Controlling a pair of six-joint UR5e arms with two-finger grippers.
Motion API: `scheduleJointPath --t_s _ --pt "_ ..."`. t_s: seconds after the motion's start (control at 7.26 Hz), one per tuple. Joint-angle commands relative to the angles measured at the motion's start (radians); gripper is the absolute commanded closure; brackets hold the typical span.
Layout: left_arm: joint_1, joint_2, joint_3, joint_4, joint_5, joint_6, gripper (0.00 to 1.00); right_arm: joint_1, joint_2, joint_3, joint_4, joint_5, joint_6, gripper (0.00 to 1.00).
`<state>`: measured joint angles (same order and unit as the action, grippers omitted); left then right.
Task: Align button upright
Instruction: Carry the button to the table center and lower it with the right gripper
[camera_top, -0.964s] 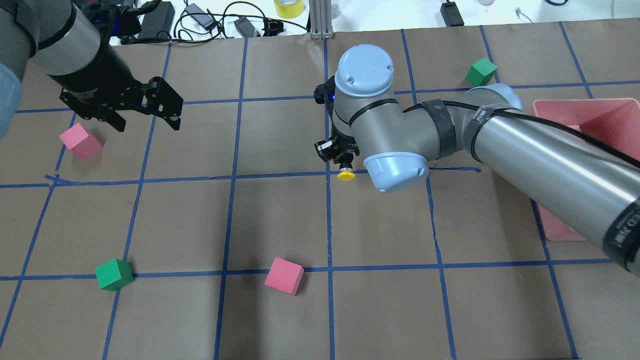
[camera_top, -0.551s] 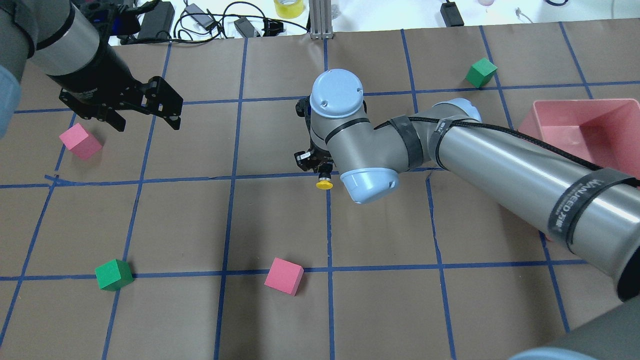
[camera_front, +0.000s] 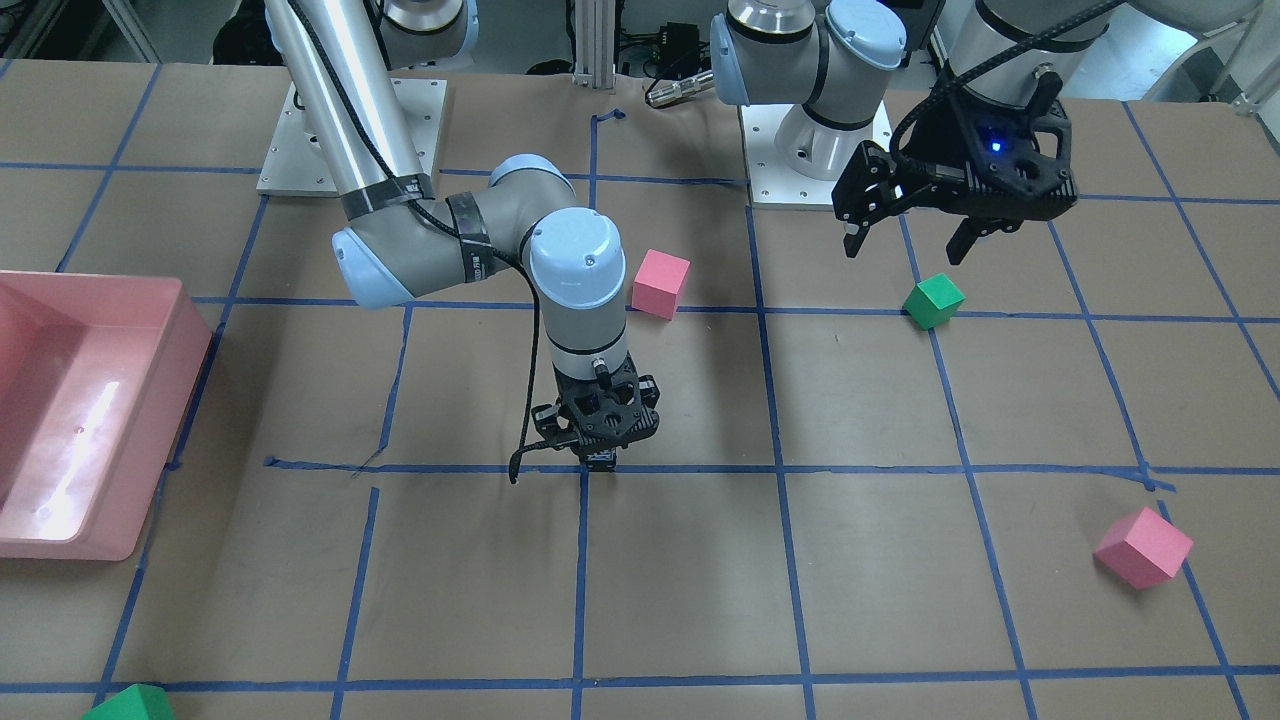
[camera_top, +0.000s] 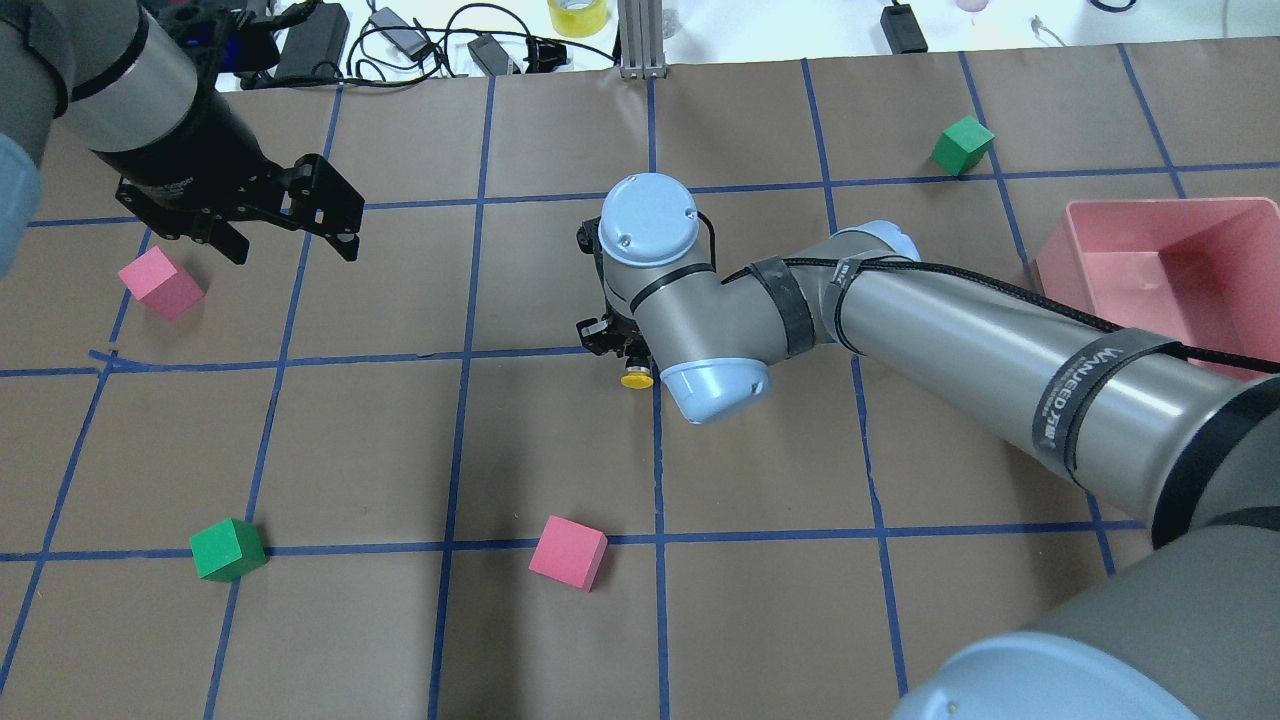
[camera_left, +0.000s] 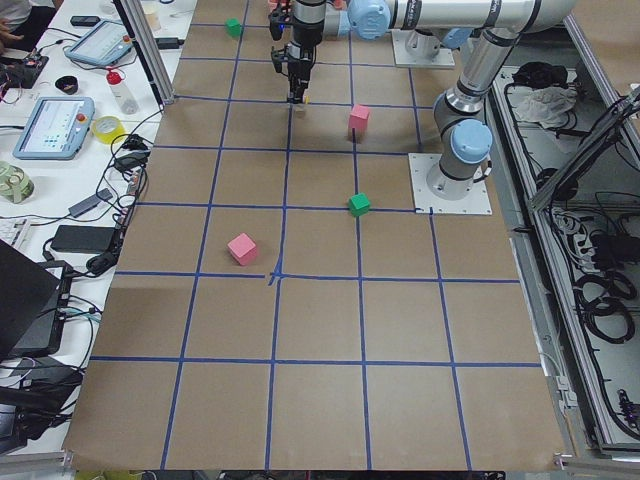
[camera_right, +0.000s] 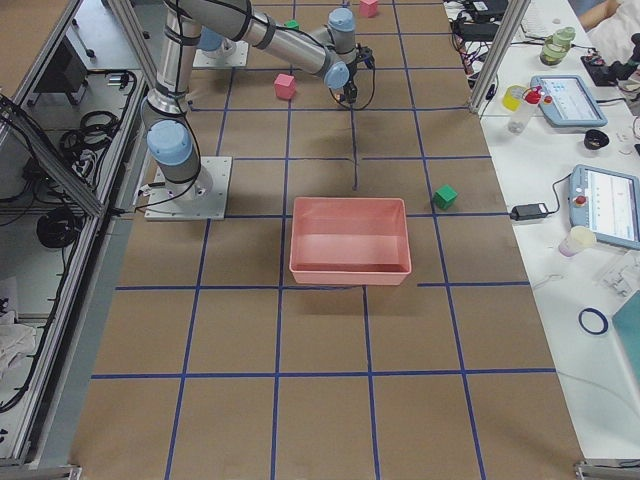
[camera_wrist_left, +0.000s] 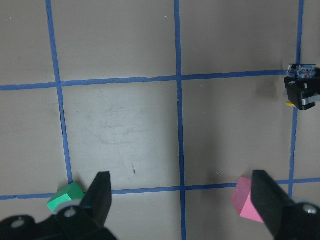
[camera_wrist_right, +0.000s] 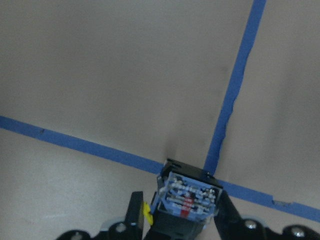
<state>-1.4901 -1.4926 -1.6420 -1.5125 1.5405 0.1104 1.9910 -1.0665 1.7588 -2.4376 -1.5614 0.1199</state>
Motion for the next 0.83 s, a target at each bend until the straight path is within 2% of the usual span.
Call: scheduleJointPath --t_s 0.0,0.14,0.28,0.41,0.69 --pt "0.001 0.0 -0.001 0.0 -0.002 0.0 0.0 0.006 0.003 0.01 -0.003 0.006 -0.013 0.82" --pt "0.001 0.0 -0.001 0.0 -0.005 -0.001 0.0 0.006 0.002 0.025 -0.003 0.011 -0.013 0.56" --pt "0.004 0.0 0.01 0.0 -0.002 0.002 0.0 0.006 -0.01 0.027 -0.003 0.009 -0.028 0.05" --pt "0.002 0.0 0.013 0.0 0.006 0.002 0.0 0.006 -0.03 0.027 0.0 0.009 -0.055 0.0" --pt "0.001 0.009 0.033 0.032 0.003 -0.017 0.0 0.003 -0.075 0.015 0.012 0.008 -0.103 0.0"
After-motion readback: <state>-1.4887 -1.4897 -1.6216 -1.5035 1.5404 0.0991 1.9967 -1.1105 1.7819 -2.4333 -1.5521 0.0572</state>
